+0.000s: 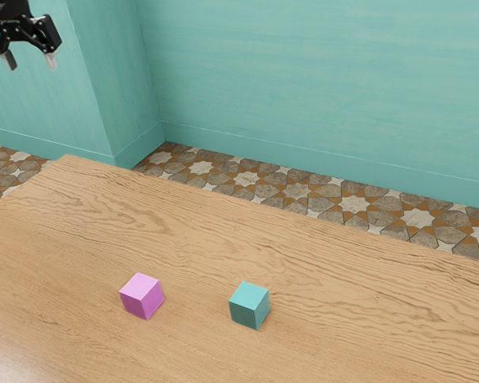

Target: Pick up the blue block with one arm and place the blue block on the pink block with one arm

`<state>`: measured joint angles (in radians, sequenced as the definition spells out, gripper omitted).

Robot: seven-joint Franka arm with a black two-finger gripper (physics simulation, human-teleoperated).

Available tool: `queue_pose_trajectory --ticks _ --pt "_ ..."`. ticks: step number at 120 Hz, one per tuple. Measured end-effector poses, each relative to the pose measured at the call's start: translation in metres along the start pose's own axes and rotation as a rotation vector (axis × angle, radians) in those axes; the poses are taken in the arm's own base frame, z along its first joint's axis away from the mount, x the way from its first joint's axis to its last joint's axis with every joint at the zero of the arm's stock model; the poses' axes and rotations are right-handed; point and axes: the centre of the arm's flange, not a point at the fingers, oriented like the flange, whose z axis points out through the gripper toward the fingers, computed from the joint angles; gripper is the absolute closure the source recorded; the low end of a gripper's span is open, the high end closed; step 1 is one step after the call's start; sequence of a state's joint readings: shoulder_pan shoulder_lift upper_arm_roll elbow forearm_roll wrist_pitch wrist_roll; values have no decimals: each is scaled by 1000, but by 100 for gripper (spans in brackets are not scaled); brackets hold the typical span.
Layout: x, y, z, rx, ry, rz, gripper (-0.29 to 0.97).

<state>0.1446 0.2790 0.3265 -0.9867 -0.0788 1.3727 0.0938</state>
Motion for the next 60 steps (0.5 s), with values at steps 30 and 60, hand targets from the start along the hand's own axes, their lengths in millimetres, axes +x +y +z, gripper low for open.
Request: queue_pose_trajectory --ticks 30,60 --pt "-25 0 -61 -18 111 20 2" --pt "-73 293 -64 -93 154 541 2"
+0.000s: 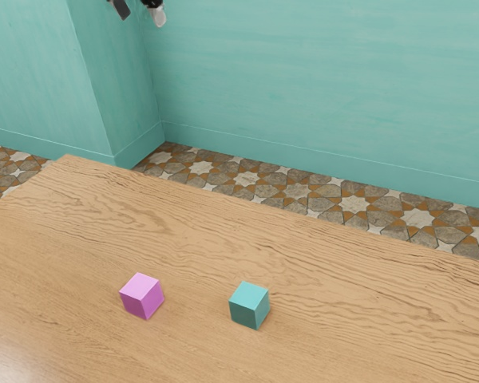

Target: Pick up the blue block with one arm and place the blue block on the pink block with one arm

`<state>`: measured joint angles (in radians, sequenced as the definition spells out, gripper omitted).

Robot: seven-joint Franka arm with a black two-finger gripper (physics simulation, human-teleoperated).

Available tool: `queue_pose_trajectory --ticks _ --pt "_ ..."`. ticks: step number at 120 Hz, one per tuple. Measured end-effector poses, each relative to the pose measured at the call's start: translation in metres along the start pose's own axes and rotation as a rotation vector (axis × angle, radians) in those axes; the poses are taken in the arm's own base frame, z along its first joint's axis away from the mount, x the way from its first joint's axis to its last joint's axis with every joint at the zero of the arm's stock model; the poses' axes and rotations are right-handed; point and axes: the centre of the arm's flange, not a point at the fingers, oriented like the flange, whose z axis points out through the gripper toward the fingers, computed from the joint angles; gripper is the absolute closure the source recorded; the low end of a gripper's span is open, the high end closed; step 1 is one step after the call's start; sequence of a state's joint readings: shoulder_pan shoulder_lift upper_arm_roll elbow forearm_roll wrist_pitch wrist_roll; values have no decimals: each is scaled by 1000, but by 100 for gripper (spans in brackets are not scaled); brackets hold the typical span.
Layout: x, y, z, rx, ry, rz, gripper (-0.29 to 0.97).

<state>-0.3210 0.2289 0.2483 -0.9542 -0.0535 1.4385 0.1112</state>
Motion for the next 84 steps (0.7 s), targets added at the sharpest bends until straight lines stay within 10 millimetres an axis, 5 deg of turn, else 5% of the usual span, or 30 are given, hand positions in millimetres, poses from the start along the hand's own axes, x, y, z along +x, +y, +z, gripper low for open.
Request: queue_pose_trajectory --ticks 8,16,31,50,84 --pt "31 28 99 -8 -134 35 2" --pt "38 43 183 -25 -235 45 2" --pt "23 67 284 -41 -319 41 2" --pt "-3 81 363 -64 -337 -23 2" --pt "-56 108 444 -77 -320 -90 2"
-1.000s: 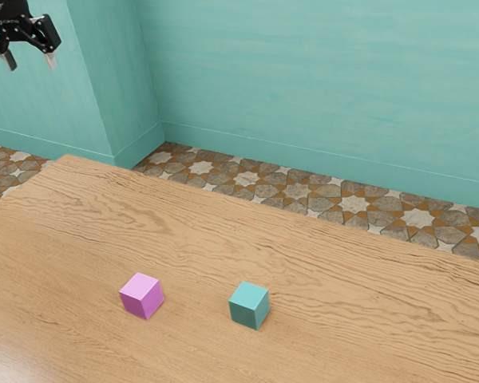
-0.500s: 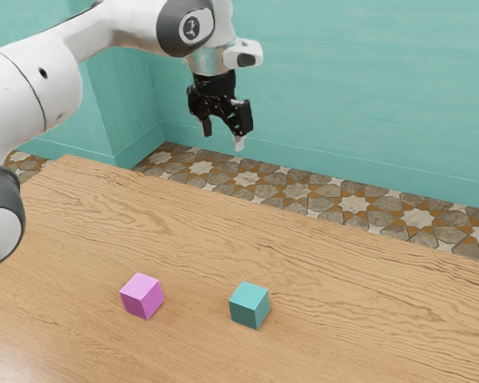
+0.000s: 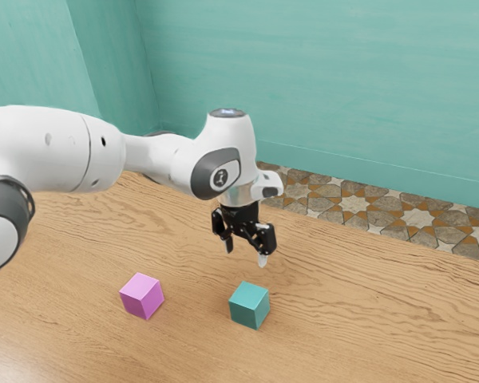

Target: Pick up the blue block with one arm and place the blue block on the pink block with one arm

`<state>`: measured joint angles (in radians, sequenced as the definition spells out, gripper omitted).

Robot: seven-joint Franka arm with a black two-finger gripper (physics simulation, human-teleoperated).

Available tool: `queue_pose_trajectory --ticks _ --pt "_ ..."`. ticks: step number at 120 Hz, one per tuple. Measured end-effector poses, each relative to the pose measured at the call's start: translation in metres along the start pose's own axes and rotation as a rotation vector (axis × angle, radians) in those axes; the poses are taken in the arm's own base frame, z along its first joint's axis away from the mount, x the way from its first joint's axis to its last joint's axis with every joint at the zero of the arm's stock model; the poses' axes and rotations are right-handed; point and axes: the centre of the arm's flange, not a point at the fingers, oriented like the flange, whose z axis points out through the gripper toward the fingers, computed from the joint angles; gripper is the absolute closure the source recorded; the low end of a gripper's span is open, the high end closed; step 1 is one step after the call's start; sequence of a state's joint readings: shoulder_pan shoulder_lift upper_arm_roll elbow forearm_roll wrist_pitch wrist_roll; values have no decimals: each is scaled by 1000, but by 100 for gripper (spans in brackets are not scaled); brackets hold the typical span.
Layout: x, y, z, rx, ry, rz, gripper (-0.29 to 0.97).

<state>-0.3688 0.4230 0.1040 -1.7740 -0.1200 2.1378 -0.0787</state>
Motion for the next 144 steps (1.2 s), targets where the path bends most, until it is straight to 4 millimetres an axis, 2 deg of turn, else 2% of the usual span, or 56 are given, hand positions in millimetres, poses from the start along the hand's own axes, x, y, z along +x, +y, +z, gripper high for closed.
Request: queue_pose_trajectory --ticks 15,28,49,62,80,93,120,144 --pt "-13 19 13 16 37 26 2" --pt "-31 22 26 30 55 33 2" --pt "-32 32 27 44 113 49 2" --pt "-32 38 16 43 155 57 2" --pt "-49 40 16 40 173 58 2" --pt "-59 45 24 36 177 60 2" --pt "-58 43 46 35 178 43 2" --pt "-55 39 52 34 187 27 2"
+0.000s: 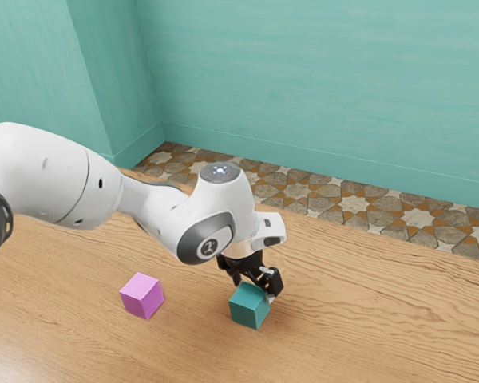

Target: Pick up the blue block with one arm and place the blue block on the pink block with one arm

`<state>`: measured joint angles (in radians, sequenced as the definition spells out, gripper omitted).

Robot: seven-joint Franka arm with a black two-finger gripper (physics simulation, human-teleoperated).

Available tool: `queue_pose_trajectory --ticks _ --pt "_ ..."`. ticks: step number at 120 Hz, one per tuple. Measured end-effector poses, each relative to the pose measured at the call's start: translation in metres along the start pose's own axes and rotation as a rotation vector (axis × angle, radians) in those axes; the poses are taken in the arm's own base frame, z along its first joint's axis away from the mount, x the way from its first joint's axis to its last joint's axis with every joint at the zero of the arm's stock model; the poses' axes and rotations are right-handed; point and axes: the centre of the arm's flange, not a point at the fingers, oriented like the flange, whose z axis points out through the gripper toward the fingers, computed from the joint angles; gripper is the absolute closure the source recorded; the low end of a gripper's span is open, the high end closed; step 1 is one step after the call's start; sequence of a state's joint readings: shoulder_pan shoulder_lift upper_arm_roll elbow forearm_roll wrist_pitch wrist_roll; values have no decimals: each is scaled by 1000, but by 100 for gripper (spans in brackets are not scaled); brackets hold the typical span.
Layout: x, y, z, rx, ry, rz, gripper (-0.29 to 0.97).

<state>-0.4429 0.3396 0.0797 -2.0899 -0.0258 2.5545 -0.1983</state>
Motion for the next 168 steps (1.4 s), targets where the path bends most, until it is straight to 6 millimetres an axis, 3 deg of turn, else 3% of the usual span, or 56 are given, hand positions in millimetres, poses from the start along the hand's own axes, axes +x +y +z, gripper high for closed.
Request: queue_pose_trajectory --ticks 37,118,149,161,168 --pt "-14 1 12 -3 -27 -14 2" --pt "-14 -1 16 -16 -50 -50 3" --pt "-15 2 16 -16 -57 -49 25" --pt "-15 2 16 -14 -57 -50 27" --pt "-14 3 5 -19 -46 -50 30"
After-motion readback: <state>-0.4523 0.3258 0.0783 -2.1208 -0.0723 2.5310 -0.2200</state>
